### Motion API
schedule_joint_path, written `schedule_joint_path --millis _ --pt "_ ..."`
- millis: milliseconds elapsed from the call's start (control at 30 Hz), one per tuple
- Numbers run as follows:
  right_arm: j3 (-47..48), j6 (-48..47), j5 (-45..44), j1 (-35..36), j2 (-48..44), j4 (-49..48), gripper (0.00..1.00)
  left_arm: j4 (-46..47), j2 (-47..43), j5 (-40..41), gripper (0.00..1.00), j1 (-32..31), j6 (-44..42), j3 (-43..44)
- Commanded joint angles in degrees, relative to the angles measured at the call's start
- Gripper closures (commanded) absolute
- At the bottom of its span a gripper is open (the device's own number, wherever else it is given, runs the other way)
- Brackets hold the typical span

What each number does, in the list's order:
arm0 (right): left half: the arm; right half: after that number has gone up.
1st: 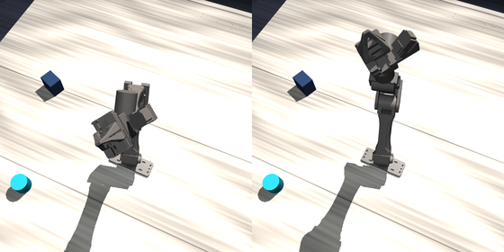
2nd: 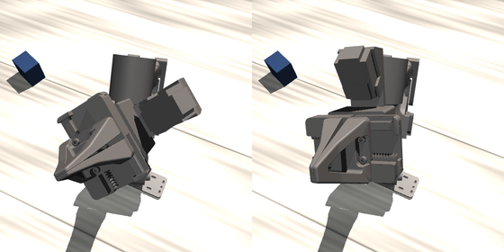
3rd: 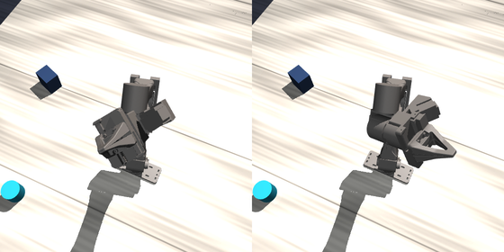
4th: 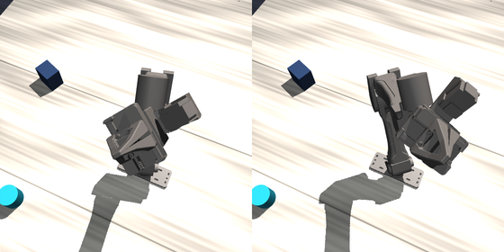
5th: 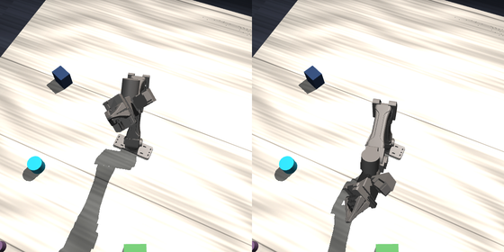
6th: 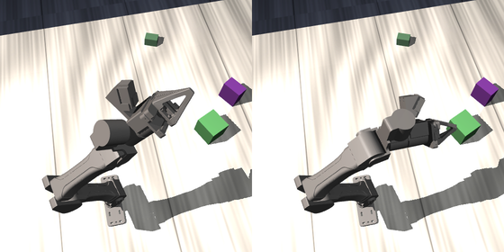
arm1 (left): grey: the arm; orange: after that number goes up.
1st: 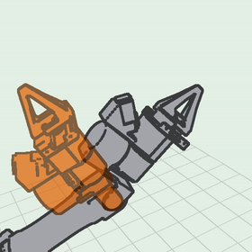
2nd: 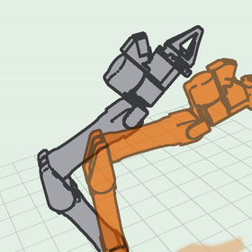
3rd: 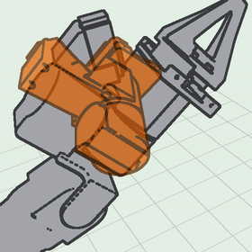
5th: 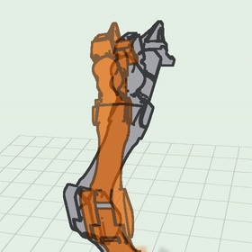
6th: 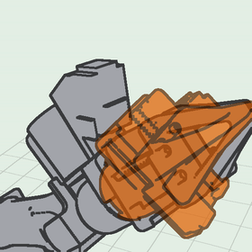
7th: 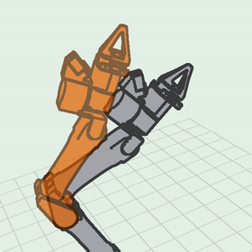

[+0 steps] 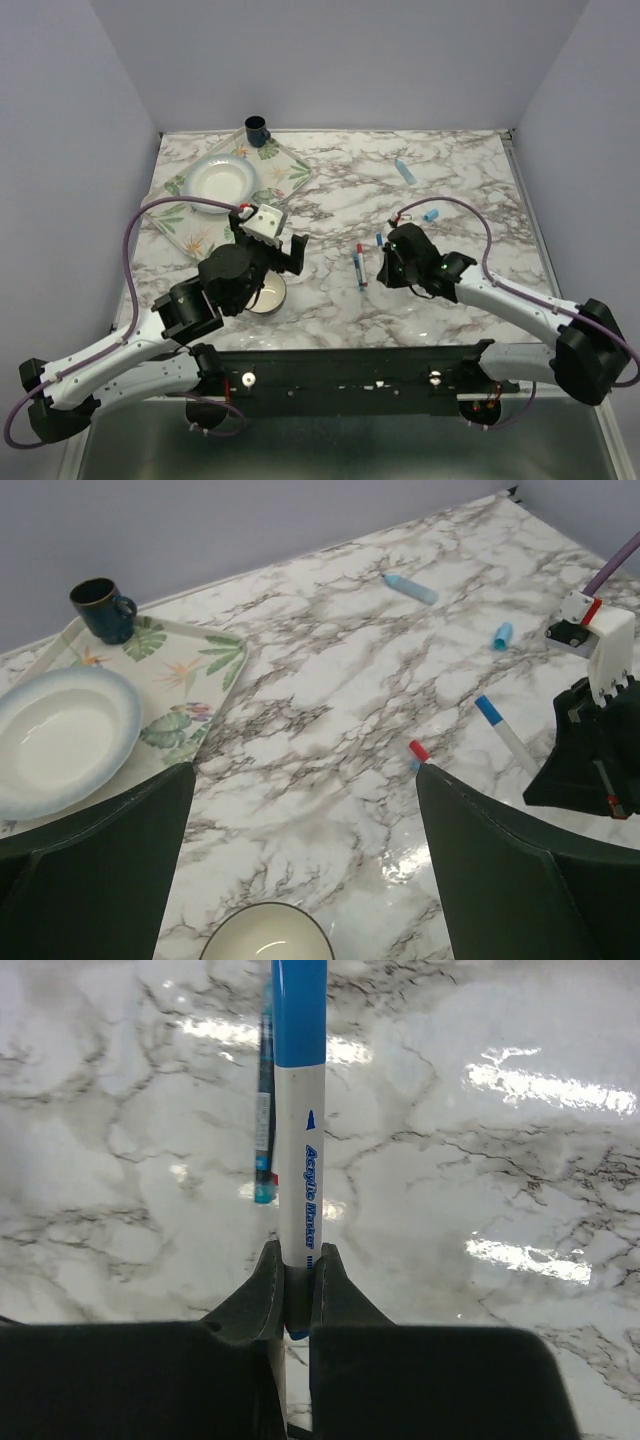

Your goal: Insert the pens into the pen caps

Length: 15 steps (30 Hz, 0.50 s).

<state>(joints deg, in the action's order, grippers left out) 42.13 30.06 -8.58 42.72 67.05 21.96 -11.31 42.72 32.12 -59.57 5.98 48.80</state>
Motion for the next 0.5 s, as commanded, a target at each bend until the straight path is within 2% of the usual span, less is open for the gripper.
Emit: schedule_joint_path --millis 0,33,200,233,333,467 --pt "-0.4 -1.3 1.9 -2.4 8.7 0.7 0.85 3.9 -2.9 5.9 0.01 0.2 -5.3 -2.1" --pt "-0.2 -1.5 3.0 -2.6 10.0 0.3 0.81 4.3 -3.1 5.3 0.01 0.2 -5.4 -2.3" --pt "1.7 -1.5 3.7 -3.5 15.6 -1.6 0.76 3.3 -2.3 6.2 0.01 0.2 -5.5 -1.6" --pt "2.0 -1.4 3.7 -3.5 16.4 -1.8 0.73 3.2 -2.4 6.3 0.01 0.2 -5.5 -1.7" --pt "2.3 -0.6 3.0 -3.6 17.0 -1.7 0.61 3.5 -2.9 6.1 0.01 0.2 -5.6 -2.0" --pt "3.7 0.4 2.9 -3.8 15.2 -0.2 0.53 3.9 -3.4 6.5 0.01 0.2 -5.6 -2.3"
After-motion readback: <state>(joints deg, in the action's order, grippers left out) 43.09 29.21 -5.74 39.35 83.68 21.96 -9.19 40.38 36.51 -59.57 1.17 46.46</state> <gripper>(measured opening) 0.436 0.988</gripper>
